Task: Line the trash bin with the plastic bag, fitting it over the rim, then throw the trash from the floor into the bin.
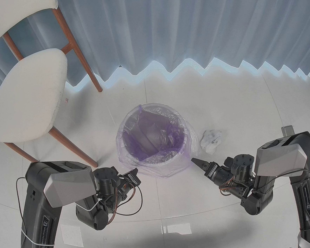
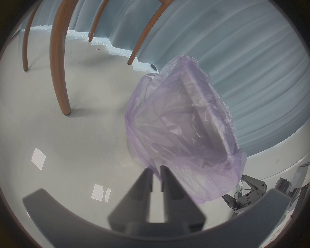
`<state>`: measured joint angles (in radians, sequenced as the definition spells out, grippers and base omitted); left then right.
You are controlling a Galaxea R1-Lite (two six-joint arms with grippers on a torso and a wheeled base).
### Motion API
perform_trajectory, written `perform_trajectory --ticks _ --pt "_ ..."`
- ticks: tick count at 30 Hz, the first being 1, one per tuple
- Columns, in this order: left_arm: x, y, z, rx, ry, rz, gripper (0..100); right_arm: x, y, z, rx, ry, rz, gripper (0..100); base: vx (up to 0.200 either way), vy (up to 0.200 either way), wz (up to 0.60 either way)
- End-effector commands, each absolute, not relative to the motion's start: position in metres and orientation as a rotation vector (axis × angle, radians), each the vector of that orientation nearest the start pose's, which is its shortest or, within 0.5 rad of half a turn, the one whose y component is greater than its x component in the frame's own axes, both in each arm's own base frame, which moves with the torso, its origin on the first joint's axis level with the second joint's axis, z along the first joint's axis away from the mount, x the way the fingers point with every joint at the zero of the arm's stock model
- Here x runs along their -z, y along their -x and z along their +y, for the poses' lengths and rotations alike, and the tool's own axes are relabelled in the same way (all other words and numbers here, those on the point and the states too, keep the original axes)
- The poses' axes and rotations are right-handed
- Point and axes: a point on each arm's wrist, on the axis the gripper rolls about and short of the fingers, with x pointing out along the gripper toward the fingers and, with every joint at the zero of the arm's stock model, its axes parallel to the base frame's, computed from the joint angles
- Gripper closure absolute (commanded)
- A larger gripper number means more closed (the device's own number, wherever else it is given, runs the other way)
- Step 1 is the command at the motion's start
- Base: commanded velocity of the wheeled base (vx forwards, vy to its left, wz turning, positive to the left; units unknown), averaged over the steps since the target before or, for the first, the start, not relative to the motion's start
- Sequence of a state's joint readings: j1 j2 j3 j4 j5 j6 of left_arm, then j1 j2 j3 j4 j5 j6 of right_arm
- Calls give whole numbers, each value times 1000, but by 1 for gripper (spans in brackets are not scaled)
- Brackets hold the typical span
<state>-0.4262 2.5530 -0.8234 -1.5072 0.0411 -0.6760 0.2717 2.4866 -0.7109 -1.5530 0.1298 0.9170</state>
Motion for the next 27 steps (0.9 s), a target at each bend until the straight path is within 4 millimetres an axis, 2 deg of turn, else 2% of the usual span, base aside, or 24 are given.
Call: perform_trajectory --ticks 1,10,27 --pt "40 -362 -163 293 614 336 100 25 -362 104 -276 -887 376 0 0 0 0" --pt "44 -360 -162 271 606 342 100 26 -362 104 -277 -885 378 0 0 0 0" --pt "85 -356 -160 233 538 421 100 33 -364 105 -273 -876 385 0 0 0 0"
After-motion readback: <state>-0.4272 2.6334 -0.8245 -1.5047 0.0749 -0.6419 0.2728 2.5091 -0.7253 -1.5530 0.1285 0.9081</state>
